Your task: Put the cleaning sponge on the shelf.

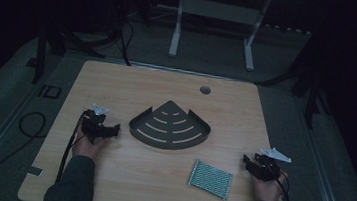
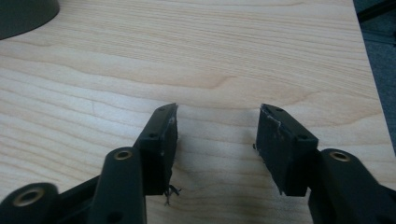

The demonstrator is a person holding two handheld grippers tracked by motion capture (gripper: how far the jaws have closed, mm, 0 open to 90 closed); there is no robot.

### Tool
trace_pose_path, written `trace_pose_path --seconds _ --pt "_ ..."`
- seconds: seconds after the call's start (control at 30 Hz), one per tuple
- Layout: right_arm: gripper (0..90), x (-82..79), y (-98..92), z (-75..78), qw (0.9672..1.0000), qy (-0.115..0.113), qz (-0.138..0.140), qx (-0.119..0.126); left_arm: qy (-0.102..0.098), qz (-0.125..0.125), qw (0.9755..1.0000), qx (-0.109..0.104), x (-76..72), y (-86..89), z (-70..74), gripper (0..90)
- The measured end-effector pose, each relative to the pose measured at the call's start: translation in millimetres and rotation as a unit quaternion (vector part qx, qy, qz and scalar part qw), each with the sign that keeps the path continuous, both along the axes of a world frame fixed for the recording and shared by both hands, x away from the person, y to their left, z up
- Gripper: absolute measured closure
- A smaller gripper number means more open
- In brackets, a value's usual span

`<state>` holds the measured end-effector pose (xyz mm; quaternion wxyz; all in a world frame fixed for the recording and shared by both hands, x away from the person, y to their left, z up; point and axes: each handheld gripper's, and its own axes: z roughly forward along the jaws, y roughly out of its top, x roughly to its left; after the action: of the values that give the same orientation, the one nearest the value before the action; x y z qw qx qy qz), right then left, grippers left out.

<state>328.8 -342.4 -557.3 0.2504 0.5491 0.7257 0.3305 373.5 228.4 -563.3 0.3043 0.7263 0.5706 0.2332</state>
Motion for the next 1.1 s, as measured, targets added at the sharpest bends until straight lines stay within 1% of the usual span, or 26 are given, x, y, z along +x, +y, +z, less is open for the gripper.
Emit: trace_pose_path --seconds 0.1,0.17,0.27,0.3,0.33,0.4,0.5,0.6,0.67,0.73,0.83,0.97,1.03,1.1 --pt "52.1 -1.4 0.0 0.1 1.0000 -0.002 0.008 0.002 0.000 0.000 1.0000 0.000 0.0 0.0 0.0 14.2" --pt "53.7 -2.3 -0.8 0.4 1.0000 -0.005 0.006 0.005 0.000 0.000 1.0000 0.000 0.1 0.0 0.0 14.2" --pt "62.2 -5.5 -0.2 2.6 0.9999 -0.013 0.011 0.001 0.000 0.000 1.0000 0.000 0.1 0.0 0.0 14.2" --pt "62.2 -5.5 -0.2 2.6 0.9999 -0.013 0.011 0.001 0.000 0.000 1.0000 0.000 0.1 0.0 0.0 14.2" --pt "67.3 -9.4 0.4 7.0 0.9996 -0.024 0.013 0.004 0.000 0.000 1.0000 0.000 0.1 0.0 0.0 14.2" --pt "70.2 -13.8 1.3 13.1 0.9993 -0.037 0.013 -0.002 0.000 0.000 1.0000 0.000 0.0 0.0 0.0 14.2" --pt "72.6 -19.6 4.1 23.1 0.9982 -0.057 0.012 -0.016 0.000 0.000 1.0000 0.000 0.1 0.0 0.0 14.2" --pt "73.3 -24.3 9.4 31.7 0.9967 -0.072 0.011 -0.034 0.000 0.000 1.0000 0.000 0.1 0.0 0.0 14.2" --pt "73.3 -27.1 14.5 38.1 0.9958 -0.078 0.019 -0.044 0.000 0.000 1.0000 0.000 0.1 0.0 0.0 14.2" --pt "73.2 -28.5 19.9 41.9 0.9950 -0.081 0.027 -0.053 0.000 0.000 1.0000 0.000 0.0 0.0 0.0 14.2" --pt "72.9 -29.3 25.3 44.7 0.9956 -0.075 0.042 -0.039 0.000 0.000 1.0000 0.000 0.0 0.0 0.0 14.2" --pt "72.9 -31.7 32.2 48.3 0.9952 -0.072 0.055 -0.037 0.000 0.000 1.0000 0.000 0.0 0.0 0.0 14.2" --pt "72.9 -32.5 33.6 49.5 0.9948 -0.073 0.058 -0.041 0.000 0.000 1.0000 0.000 0.0 0.0 0.0 14.2" --pt "72.9 -34.3 37.6 53.4 0.9941 -0.072 0.068 -0.044 0.000 0.000 1.0000 0.000 0.0 -0.1 0.0 14.2"
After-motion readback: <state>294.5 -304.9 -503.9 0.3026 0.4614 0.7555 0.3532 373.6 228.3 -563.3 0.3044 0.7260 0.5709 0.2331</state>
